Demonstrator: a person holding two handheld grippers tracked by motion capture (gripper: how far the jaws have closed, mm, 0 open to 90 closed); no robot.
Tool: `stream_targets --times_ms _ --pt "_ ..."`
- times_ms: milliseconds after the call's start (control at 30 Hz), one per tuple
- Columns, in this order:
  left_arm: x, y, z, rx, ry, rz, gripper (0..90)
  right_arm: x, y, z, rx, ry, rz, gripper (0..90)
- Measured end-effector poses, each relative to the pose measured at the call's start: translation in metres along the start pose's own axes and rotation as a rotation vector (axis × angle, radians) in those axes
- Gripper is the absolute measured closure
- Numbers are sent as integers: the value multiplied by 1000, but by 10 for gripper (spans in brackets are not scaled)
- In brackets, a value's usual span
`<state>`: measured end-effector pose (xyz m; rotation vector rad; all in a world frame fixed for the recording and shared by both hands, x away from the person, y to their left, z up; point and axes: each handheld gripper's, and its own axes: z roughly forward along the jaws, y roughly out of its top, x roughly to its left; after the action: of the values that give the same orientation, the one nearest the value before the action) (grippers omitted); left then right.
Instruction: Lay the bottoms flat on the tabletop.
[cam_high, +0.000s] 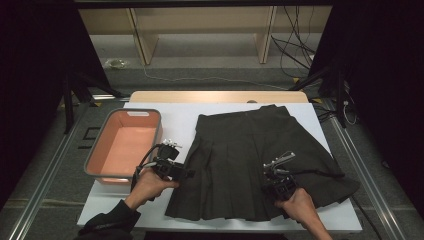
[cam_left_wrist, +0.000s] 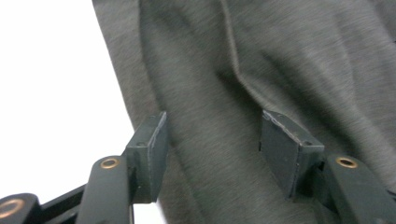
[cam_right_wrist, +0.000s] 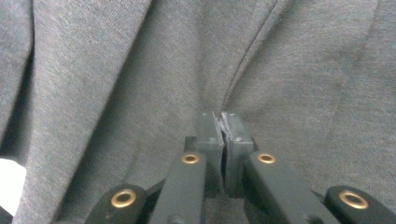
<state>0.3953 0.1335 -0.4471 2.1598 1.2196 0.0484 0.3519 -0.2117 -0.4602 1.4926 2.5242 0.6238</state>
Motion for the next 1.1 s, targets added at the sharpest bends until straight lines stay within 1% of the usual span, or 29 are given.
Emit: stream_targets --times_ms 33,67,100,133,167,200,233,333,400,433,500,533,600,667,733,800,833,867,900,933,1000,1033,1067,1100 --pt "1 -1 0 8 4 5 403 -1 0 -2 -4 -2 6 869" --pt "1 -1 1 13 7 7 400 -2 1 -3 -9 -7 12 820" --pt "1 -2 1 10 8 0 394 -4 1 -4 -15 -15 16 739" --pt "1 -3 1 13 10 2 389 -6 1 -6 -29 -12 24 683" --pt "1 -3 1 22 13 8 382 -6 2 -8 -37 1 40 652" --pt "1 -4 2 23 15 4 376 -7 4 -11 -68 3 43 637" --pt "1 -4 2 26 16 5 371 -9 5 -15 -115 1 50 630" --pt "1 -5 5 43 23 9 361 -10 10 -23 -182 6 65 607" --pt "1 -6 9 65 34 9 351 -8 13 -26 -209 13 64 598" --pt "1 -5 10 65 35 9 349 -7 16 -26 -220 17 63 589" --pt "2 -5 12 74 37 6 347 -3 19 -26 -224 30 60 568" --pt "2 -6 12 84 40 5 345 -1 22 -25 -227 39 53 560" --pt "3 -6 14 84 42 1 344 5 27 -22 -232 51 30 539" --pt "2 -6 15 89 45 1 342 11 32 -19 -230 83 14 519" --pt "3 -7 16 99 46 5 340 18 36 -13 -213 103 9 510" --pt "3 -7 18 112 48 2 338 22 39 -4 -186 137 9 509" --pt "4 -7 18 115 50 3 338 24 39 0 -172 149 13 513" --pt "4 -8 18 114 49 1 338 26 39 4 -154 150 14 540" --pt "4 -8 18 115 47 1 338 29 39 8 -132 136 6 580" --pt "4 -8 18 116 47 2 340 30 38 10 -120 131 2 627" --pt "3 -9 21 131 39 9 350 33 36 16 -92 119 -3 773" --pt "3 -9 21 139 40 16 355 33 34 18 -69 112 -22 839" --pt "3 -10 22 145 39 18 356 33 33 20 -55 106 -31 882" --pt "3 -10 23 148 38 19 360 34 31 21 -43 101 -39 895"
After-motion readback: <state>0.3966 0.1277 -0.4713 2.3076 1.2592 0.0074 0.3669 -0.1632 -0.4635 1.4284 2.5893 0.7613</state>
